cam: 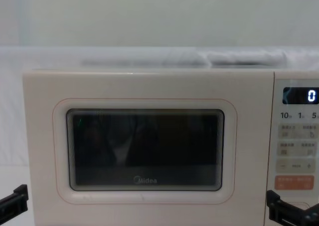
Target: Press the button to open the microwave door with one hand; close the microwave door with the other hand.
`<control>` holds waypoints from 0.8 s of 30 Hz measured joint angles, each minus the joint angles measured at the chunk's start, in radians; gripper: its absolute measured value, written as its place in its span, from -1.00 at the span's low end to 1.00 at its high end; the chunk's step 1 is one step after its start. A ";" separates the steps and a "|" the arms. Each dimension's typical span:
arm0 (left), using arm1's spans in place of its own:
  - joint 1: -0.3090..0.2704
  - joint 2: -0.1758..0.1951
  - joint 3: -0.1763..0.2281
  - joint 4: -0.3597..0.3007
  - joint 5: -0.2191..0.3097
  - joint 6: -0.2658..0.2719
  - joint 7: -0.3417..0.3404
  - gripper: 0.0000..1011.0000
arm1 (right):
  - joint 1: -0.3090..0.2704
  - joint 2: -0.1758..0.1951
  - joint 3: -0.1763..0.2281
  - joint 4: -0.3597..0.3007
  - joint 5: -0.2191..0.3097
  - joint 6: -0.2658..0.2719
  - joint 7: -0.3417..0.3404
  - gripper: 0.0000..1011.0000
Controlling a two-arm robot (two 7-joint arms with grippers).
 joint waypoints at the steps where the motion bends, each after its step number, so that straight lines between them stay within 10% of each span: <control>1: 0.000 0.000 0.000 0.000 0.000 0.000 0.000 0.98 | 0.000 0.000 0.000 0.000 0.000 0.000 0.000 0.98; 12: 0.000 0.000 0.000 0.000 0.000 0.000 0.000 0.98 | 0.000 0.000 0.000 0.000 0.000 0.000 0.000 0.83; 24: 0.000 0.000 0.000 0.000 0.000 0.000 0.000 0.98 | 0.000 0.000 0.000 0.000 0.000 0.000 0.000 0.12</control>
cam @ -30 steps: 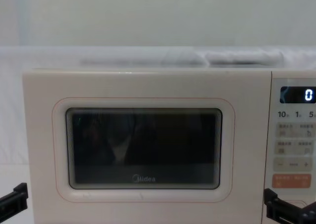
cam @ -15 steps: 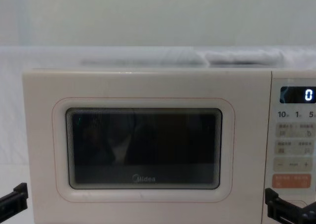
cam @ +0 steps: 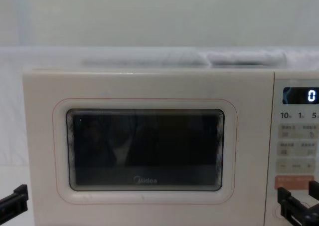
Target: Press the button to open the microwave door with one hand; close the microwave door with the other hand.
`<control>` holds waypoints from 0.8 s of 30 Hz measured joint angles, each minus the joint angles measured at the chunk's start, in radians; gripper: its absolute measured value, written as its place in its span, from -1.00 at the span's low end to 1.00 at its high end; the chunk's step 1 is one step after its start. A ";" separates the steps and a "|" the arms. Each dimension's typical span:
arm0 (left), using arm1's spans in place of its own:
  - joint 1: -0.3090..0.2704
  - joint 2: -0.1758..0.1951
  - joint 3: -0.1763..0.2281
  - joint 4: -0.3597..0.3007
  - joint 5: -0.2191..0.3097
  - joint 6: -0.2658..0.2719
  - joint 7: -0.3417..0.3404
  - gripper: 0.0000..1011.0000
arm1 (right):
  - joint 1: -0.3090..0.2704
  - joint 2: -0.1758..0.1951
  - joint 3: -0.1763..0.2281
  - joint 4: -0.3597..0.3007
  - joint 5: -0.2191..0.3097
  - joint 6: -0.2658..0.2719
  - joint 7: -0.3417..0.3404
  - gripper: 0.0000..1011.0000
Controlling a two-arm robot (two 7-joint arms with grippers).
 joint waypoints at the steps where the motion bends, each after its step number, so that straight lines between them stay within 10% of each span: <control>1: 0.000 0.000 0.000 0.000 0.000 0.000 0.000 0.98 | 0.000 0.000 0.000 0.000 0.000 0.000 0.000 0.07; 15: 0.000 0.000 0.000 0.000 0.000 0.000 0.000 0.98 | 0.000 0.000 0.000 0.000 0.000 0.000 0.000 -0.86; 24: 0.000 0.000 0.000 0.000 0.000 0.000 0.000 0.98 | 0.000 0.000 0.000 0.000 0.000 0.000 0.000 -1.00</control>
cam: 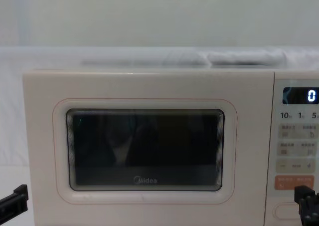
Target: Press the button to open the microwave door with one hand; close the microwave door with the other hand.
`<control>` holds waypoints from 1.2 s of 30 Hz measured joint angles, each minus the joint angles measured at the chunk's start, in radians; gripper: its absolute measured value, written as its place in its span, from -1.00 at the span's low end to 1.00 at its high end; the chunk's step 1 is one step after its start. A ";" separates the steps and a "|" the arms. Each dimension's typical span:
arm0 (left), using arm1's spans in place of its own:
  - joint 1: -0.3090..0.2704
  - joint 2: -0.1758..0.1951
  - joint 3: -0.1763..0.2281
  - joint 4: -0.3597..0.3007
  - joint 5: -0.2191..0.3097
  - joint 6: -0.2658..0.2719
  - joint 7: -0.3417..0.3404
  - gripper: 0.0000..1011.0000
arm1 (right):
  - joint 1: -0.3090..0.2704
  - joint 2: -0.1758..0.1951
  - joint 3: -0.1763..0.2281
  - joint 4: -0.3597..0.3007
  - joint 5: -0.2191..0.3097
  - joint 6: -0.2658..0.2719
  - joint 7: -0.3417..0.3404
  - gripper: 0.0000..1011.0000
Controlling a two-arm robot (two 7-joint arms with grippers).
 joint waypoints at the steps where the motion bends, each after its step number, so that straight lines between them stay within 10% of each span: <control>1: 0.000 0.000 0.000 0.000 0.000 0.000 0.000 0.98 | 0.000 0.000 0.000 0.000 0.000 0.000 0.000 -1.00; 36: 0.000 0.000 0.000 0.000 0.000 0.000 0.000 0.98 | 0.007 -0.021 0.026 -0.012 -0.007 0.044 0.064 -1.00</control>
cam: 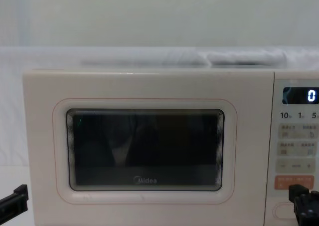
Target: Press the button to open the microwave door with one hand; close the microwave door with the other hand.
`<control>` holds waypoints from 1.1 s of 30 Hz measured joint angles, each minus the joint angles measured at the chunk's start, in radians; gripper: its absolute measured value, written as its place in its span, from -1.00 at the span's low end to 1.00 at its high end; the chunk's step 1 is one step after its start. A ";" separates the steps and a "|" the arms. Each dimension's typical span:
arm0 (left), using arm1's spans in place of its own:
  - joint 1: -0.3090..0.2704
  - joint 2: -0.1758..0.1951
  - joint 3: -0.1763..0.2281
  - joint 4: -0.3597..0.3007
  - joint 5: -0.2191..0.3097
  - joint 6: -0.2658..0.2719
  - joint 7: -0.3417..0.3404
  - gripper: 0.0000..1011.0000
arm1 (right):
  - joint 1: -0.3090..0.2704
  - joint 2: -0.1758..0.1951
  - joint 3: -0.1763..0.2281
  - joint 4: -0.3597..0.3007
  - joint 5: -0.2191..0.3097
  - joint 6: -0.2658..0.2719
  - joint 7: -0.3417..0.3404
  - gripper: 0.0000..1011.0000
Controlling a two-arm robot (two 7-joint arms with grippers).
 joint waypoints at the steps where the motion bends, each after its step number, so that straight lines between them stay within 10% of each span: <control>1: 0.000 0.000 0.000 0.000 0.000 0.000 0.000 0.98 | 0.001 -0.001 0.002 -0.001 0.000 0.005 0.004 -1.00; 33: 0.000 0.000 0.000 0.000 0.000 0.000 0.000 0.98 | 0.093 -0.035 0.072 0.079 0.065 0.155 0.108 -1.00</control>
